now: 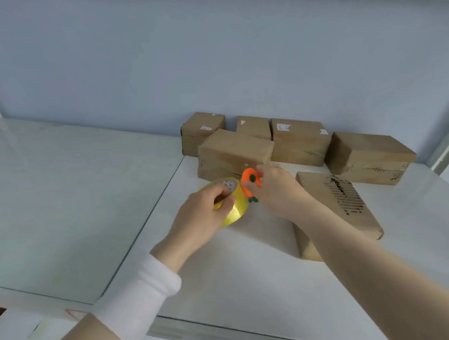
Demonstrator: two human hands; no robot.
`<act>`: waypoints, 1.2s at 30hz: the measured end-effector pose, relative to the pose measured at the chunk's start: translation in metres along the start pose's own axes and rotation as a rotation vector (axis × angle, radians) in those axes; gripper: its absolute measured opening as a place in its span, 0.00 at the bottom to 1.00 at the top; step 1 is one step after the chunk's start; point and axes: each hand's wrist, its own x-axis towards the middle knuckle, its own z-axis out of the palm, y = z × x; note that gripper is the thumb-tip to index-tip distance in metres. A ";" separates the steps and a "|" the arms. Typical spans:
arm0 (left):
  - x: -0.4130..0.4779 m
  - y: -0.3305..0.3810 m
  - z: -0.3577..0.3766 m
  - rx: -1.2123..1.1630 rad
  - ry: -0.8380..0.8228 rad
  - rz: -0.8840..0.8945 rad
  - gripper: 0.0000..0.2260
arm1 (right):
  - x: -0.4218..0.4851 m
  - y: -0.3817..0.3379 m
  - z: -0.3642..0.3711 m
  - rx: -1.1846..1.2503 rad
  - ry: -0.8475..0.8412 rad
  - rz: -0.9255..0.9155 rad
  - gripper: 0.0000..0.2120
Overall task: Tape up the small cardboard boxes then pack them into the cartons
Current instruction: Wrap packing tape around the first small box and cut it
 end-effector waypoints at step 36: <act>0.010 0.082 -0.006 -0.319 0.128 0.245 0.11 | -0.041 -0.002 -0.055 1.294 0.214 0.091 0.09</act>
